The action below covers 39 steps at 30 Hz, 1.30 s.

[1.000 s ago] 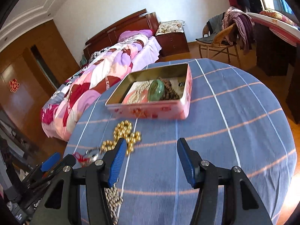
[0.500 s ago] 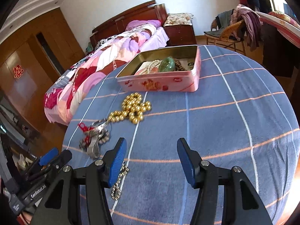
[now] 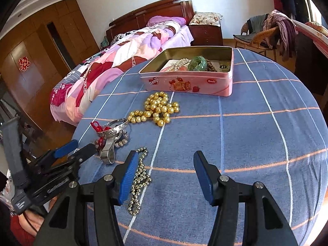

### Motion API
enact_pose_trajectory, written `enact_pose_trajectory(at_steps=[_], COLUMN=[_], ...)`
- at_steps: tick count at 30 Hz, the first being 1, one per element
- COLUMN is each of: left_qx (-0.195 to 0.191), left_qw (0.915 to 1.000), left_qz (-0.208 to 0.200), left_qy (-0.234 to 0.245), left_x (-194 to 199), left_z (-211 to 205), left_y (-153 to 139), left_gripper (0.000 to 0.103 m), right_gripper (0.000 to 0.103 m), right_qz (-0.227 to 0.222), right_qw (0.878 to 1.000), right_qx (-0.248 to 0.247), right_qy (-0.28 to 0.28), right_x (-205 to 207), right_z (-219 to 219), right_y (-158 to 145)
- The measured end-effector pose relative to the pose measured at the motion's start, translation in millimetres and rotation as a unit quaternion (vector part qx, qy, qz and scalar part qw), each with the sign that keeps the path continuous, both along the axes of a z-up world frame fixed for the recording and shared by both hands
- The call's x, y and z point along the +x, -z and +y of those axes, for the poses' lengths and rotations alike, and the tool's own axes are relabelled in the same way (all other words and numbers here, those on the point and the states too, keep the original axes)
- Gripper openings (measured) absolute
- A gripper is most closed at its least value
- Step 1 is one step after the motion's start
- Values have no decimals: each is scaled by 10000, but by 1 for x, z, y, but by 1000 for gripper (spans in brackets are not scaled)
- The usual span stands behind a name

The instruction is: Organize jewelry

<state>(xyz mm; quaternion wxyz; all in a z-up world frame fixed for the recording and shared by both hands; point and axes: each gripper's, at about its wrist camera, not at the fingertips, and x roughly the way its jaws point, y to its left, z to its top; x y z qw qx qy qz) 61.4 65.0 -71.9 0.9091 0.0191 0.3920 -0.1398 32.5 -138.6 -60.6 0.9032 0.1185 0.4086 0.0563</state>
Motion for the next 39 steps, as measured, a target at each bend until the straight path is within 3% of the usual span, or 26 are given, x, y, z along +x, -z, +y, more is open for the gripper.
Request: enact_pose_trajectory(at_steps=[3, 6, 8, 10, 20, 25, 31, 36, 39], left_qx=[-39, -50, -172, -307, -621, -825, -1393, -1461, -1200], left_qw=[9996, 9993, 9989, 9982, 9940, 9931, 9859, 9851, 9888], left_qz=[261, 299, 323, 378, -227, -203, -215, -65, -125], left_qy=[82, 235, 294, 343, 872, 812, 898, 910, 884], left_x=[11, 14, 13, 12, -28, -25, -27, -21, -23], left_z=[-3, -9, -8, -7, -1, 6, 14, 7, 2], left_y=[10, 15, 14, 11, -34, -42, -55, -48, -43], left_gripper=[44, 20, 9, 8, 8, 8, 8, 8, 8], right_gripper=[57, 57, 57, 57, 57, 57, 57, 57, 57], right_qz=[18, 36, 24, 20, 15, 25, -7, -41, -13], right_qw=[10000, 10000, 10000, 10000, 9999, 10000, 10000, 9996, 9982], right_qx=[0, 3, -11, -6, 32, 32, 39, 103, 170], right_qy=[39, 60, 65, 68, 127, 66, -19, -248, -579], right_x=[1, 2, 2, 2, -1, -2, -4, -5, -6], right_z=[-1, -1, -2, -1, -4, -1, 1, 7, 19], right_y=[0, 0, -1, -1, -3, -3, -5, -6, -5])
